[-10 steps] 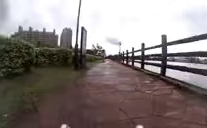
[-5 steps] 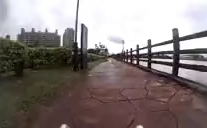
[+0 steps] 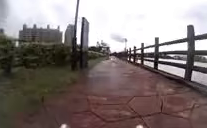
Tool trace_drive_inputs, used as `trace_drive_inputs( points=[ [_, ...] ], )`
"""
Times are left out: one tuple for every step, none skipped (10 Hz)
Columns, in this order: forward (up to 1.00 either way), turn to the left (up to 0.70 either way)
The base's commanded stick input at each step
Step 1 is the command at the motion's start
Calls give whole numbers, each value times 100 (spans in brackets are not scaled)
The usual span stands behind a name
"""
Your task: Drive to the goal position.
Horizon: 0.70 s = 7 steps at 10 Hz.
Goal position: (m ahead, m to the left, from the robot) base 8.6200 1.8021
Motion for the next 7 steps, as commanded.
trace_drive_inputs(
  points=[
    [85,1],
    [85,1],
    [85,1],
    [85,1],
    [85,1],
    [85,-3],
    [85,-30]
  ],
)
